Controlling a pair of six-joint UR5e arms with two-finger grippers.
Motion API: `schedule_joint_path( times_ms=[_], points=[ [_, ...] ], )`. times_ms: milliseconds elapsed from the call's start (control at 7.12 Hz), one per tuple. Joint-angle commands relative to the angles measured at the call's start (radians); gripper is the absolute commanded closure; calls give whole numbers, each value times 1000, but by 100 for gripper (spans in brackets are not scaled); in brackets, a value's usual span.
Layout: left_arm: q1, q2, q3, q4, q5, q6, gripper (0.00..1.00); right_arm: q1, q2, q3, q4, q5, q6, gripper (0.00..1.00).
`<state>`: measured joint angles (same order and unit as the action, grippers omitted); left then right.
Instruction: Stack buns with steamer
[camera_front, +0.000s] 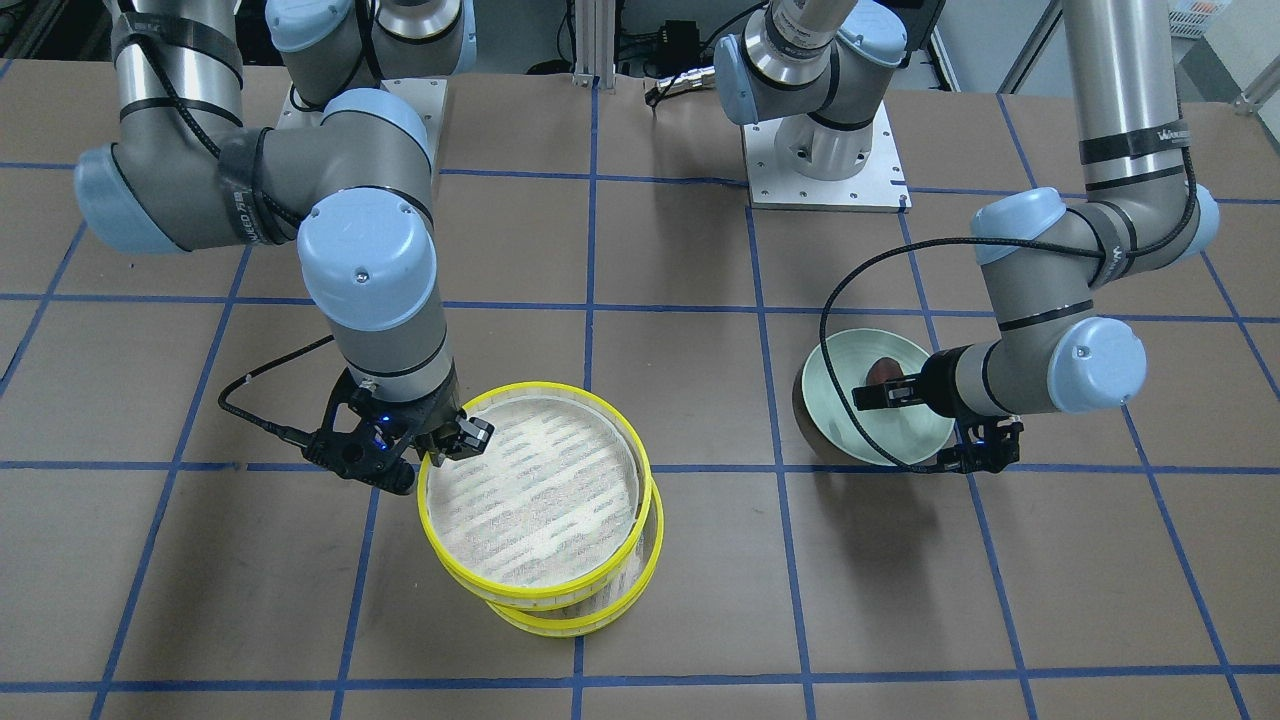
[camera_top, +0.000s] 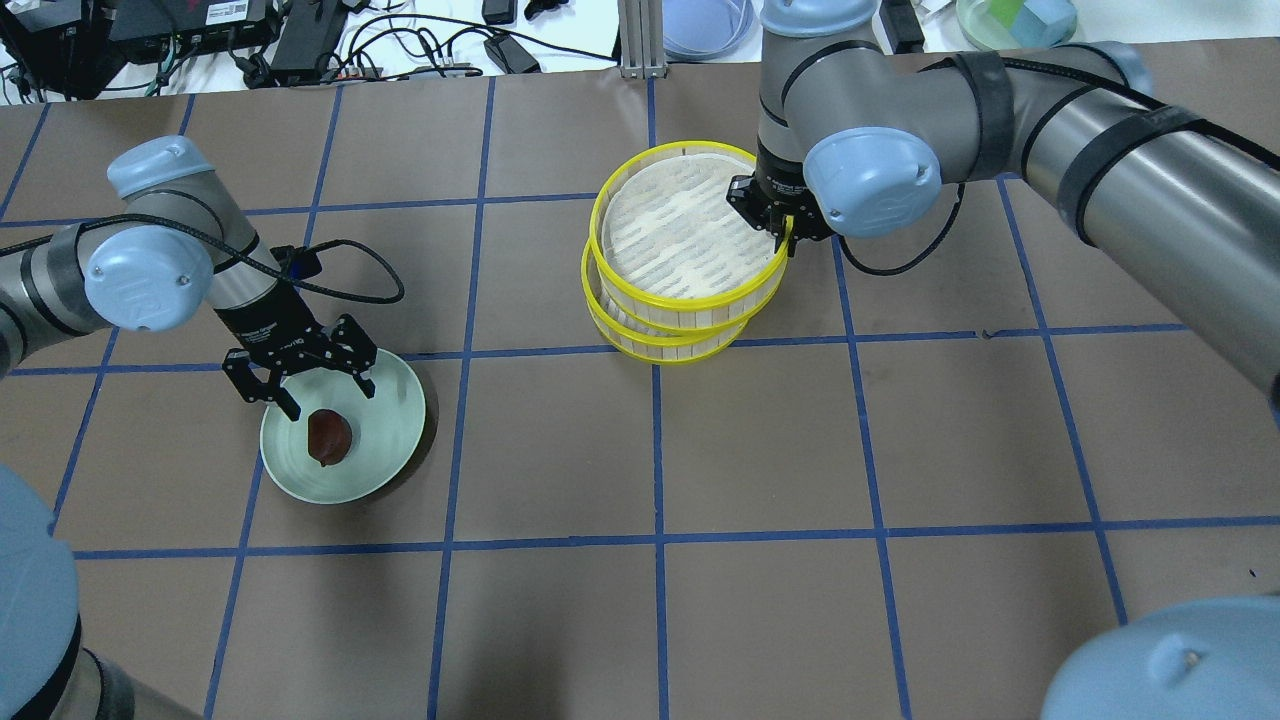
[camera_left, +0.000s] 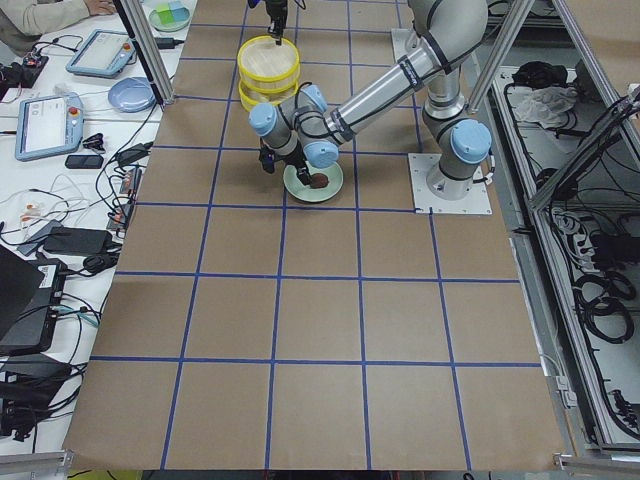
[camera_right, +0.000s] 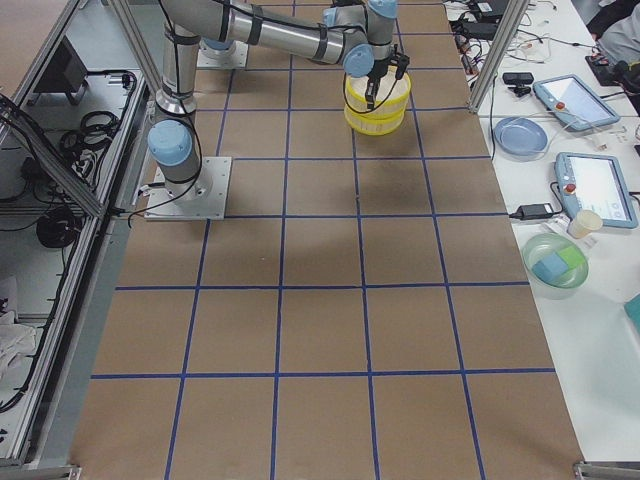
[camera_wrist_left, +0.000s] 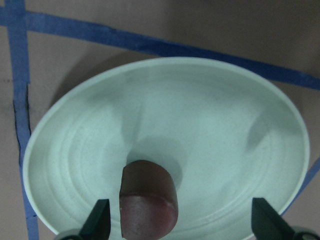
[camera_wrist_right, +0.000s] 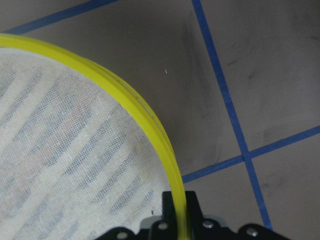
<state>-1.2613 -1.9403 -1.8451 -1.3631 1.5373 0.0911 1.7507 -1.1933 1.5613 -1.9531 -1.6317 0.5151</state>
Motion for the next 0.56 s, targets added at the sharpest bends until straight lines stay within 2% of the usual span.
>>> schedule_joint_path(
  times_ms=[0, 140, 281, 421],
  points=[
    [0, -17, -8, -1, 85, 4, 3, 10, 12, 3, -30, 24, 5, 100],
    [0, -31, -6, -1, 84, 3, 4, 13, 17, 3, -38, 23, 2, 100],
    [0, -42, -5, 4, 83, 4, 28, 13, 38, 3, -65, 23, -16, 100],
    [0, -51, -2, 10, 83, 1, 91, 13, 40, 3, -75, 23, -27, 100]
  ],
)
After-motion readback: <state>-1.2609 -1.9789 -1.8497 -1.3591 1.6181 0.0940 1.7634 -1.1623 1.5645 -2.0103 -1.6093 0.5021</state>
